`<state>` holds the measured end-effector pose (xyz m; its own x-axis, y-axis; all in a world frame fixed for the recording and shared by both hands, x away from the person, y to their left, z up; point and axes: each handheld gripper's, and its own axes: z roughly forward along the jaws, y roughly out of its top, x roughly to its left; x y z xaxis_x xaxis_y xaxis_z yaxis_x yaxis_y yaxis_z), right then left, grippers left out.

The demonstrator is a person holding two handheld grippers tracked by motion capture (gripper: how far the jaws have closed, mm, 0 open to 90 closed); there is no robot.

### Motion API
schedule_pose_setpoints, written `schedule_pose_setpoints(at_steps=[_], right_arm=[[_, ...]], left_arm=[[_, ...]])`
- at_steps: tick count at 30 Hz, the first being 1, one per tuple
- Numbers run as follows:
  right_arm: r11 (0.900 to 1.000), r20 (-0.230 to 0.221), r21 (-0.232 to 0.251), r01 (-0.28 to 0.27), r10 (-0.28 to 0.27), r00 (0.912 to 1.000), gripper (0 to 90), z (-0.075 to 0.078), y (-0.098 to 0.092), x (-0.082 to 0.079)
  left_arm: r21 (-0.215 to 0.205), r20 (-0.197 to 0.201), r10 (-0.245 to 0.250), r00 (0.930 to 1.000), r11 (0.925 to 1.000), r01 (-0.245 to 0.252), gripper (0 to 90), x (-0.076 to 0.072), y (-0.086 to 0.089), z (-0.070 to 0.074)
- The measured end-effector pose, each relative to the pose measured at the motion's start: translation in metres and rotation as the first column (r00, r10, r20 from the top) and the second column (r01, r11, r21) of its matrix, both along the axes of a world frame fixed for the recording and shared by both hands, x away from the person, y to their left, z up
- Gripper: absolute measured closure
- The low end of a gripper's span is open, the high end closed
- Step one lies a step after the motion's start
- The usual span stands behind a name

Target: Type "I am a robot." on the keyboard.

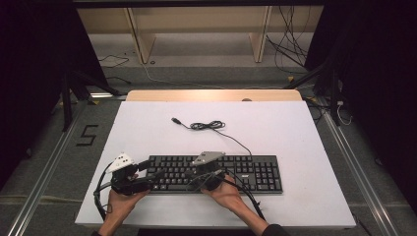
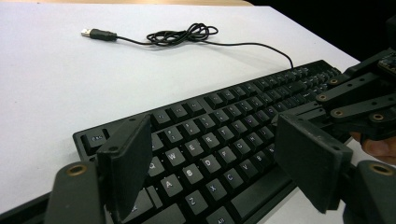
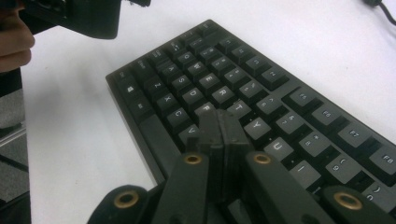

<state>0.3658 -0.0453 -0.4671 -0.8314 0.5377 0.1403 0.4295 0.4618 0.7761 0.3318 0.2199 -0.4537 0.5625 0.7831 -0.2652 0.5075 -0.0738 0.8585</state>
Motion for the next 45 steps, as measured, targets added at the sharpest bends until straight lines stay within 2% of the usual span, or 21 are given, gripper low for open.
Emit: schedule_pose_setpoints(at_steps=[31, 33, 34, 41, 45], right_arm=[[0.998, -0.03, -0.061, -0.005, 0.003, 0.9995, 90.0, -0.016, 0.014, 0.002], [0.999, -0.027, -0.053, -0.004, 0.003, 0.9996, 90.0, -0.018, 0.014, 0.002], [0.998, -0.014, -0.065, -0.01, 0.009, 0.9999, 90.0, -0.018, 0.016, 0.0], [0.998, -0.022, -0.063, -0.001, 0.0, 0.9998, 90.0, -0.017, 0.015, 0.0], [0.999, -0.028, -0.04, 0.005, -0.006, 0.9996, 90.0, -0.015, 0.013, 0.0]], left_arm=[[-0.002, 0.001, -0.003, 1.0, 1.0, 0.003, 27.3, 0.0, 0.0, 0.0], [-0.003, -0.001, -0.001, 1.0, 1.0, 0.001, 27.3, 0.0, 0.0, 0.0], [-0.002, -0.001, -0.001, 1.0, 1.0, 0.001, 27.3, 0.0, 0.0, 0.0], [-0.001, 0.001, 0.001, 1.0, 1.0, -0.001, 27.3, 0.0, 0.0, 0.0], [0.0, 0.001, 0.001, 1.0, 1.0, -0.001, 27.3, 0.001, 0.001, 0.0]])
